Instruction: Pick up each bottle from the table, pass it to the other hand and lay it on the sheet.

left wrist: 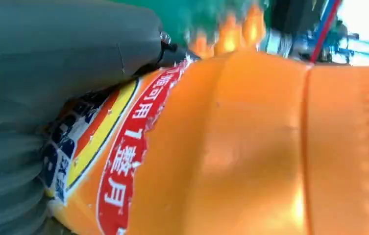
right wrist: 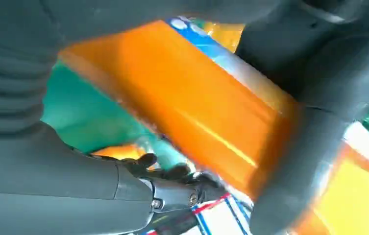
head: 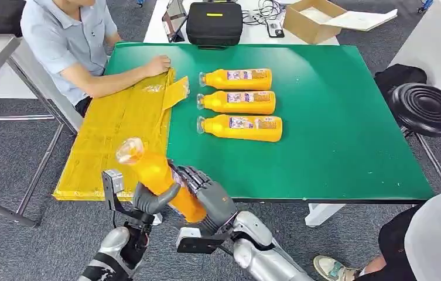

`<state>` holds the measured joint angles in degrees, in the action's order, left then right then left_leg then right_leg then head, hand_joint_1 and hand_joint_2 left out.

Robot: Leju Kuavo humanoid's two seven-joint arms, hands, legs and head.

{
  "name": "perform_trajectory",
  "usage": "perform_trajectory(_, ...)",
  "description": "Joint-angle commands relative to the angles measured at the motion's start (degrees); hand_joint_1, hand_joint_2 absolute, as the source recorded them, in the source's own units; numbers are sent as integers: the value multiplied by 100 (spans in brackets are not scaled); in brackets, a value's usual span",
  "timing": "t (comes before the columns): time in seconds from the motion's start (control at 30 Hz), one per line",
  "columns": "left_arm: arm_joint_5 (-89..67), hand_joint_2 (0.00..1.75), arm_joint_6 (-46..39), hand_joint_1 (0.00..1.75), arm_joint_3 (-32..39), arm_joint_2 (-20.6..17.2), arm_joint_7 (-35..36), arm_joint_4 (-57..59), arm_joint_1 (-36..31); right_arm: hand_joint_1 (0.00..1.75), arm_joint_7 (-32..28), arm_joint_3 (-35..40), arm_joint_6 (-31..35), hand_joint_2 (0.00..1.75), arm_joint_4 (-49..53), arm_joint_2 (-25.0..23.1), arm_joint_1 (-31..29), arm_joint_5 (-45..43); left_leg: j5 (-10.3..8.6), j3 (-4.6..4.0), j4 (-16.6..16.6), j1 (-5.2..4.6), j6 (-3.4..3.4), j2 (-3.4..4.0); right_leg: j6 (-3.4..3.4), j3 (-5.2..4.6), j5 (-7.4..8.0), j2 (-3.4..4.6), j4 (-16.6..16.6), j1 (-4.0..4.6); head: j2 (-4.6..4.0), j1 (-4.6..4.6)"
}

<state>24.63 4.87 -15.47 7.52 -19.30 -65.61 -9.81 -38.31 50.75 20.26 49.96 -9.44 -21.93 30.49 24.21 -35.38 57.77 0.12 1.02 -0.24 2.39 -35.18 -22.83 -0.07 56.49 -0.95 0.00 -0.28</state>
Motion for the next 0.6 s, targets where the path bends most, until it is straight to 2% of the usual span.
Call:
perform_trajectory(0.03, -39, 175, -89, 175, 237, -107, 79, 940, -608, 0, -169, 724, -47, 0, 179, -9, -38, 92, 8, 19, -2, 12, -6, -5, -10, 23, -8, -6, -6, 14, 0, 6)
perform_trajectory(0.13, -93, 175, -209, 175, 238, -102, 55, 950, -616, 0, -169, 712, -24, 0, 194, -7, -30, 96, 16, 38, -2, 8, -6, -12, -12, 43, -20, -13, -3, 11, 0, 2)
perform_trajectory(0.2, -558, 175, -884, 175, 270, -152, -71, 1050, -744, 0, -167, 717, 69, 0, 252, -17, 9, 146, 4, 9, -3, 4, -3, -1, -5, 12, -5, 0, -2, 6, 0, 0)
perform_trajectory(0.27, -1176, 175, -1597, 175, 286, -209, -298, 1082, -890, 0, -81, 715, 187, 0, 308, -39, 42, 237, 15, 34, 1, 12, -8, -4, -14, 40, -16, -5, -2, 13, 0, 2)
perform_trajectory(0.3, -1417, 175, -1891, 175, 306, -210, -314, 1063, -933, 0, -47, 712, 199, 0, 323, -41, 50, 259, 7, 15, 1, 9, -7, -13, -11, 23, -11, -14, -1, 9, 0, 4)
perform_trajectory(0.43, -1764, 175, -2230, 175, 595, -138, -172, 1052, -1130, 0, -9, 668, 233, 0, 152, -93, 23, 290, 4, 15, -1, 7, -8, -5, -12, 18, -5, -3, 1, 8, 0, 2)
perform_trajectory(0.6, -3251, 175, -3556, 175, 354, -200, -721, 1167, -1466, 0, -138, 702, 150, 0, 65, -169, -54, 266, 1, 14, -2, 8, -9, -12, -9, 18, -8, -10, 0, 17, 0, 2)
